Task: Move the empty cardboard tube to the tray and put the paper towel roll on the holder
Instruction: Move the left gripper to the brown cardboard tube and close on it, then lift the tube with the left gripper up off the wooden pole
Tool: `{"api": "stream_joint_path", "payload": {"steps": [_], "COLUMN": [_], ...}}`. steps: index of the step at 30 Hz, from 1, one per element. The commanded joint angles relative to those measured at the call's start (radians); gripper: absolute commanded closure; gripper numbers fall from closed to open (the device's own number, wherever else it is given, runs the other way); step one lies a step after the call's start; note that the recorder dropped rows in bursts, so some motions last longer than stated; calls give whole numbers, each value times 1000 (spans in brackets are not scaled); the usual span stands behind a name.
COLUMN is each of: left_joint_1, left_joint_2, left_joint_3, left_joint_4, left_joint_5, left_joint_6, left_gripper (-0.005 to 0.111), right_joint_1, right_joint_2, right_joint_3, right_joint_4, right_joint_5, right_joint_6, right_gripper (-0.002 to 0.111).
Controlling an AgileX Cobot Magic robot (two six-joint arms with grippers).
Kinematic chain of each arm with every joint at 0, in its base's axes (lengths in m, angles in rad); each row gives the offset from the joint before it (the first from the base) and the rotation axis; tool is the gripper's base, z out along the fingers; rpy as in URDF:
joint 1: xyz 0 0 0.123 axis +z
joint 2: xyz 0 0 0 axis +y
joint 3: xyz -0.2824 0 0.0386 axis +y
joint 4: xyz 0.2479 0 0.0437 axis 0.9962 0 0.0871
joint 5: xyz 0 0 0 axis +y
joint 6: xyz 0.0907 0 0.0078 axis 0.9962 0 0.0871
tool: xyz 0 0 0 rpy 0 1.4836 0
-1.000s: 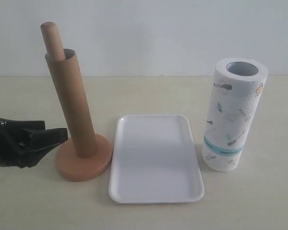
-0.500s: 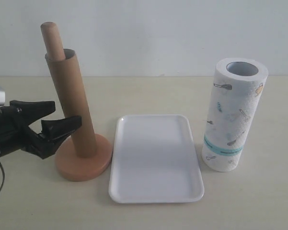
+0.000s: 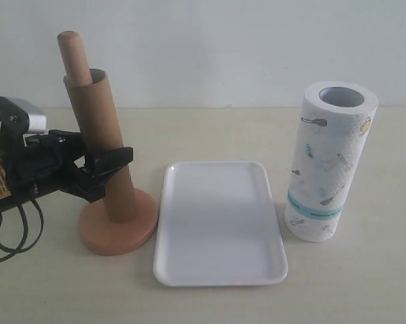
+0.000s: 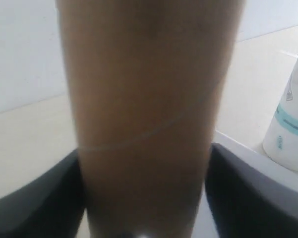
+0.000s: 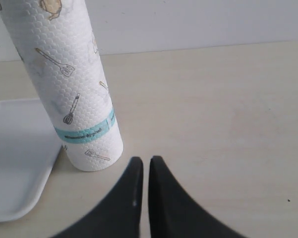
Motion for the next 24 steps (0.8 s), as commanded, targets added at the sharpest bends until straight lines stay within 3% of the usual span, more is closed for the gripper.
{"api": "stream_joint_path", "payload": {"steps": [1, 2, 4, 5, 10, 16, 19, 24], "left_joint_1": [-6, -6, -6, -6, -4, -4, -4, -6], "left_joint_2": [4, 4, -6, -22, -240, -658, -781, -847], "left_joint_3": [-5, -5, -5, -5, -5, -124, -255, -401], "left_joint_4": [-13, -19, -21, -21, -29, -7, 81, 307], "left_joint_5": [-5, -7, -7, -7, 14, 266, 404, 430], "left_joint_6": [34, 34, 34, 34, -76, -325, -447, -776], "left_gripper": [72, 86, 101, 103, 103, 103, 103, 103], "right_joint_1": [1, 1, 1, 1, 1, 1, 1, 1], "right_joint_2": [-4, -4, -4, -4, -4, -4, -4, -4], "right_joint_3": [-1, -1, -1, -1, -1, -1, -1, -1], "right_joint_4": [-5, -5, -5, -5, -5, -5, -5, -5], "right_joint_5": [-6, -6, -6, -6, -6, -6, 0, -2], "right_joint_6": [-2, -2, -2, -2, -2, -2, -2, -2], "right_gripper": [104, 104, 104, 104, 104, 104, 104, 104]}}
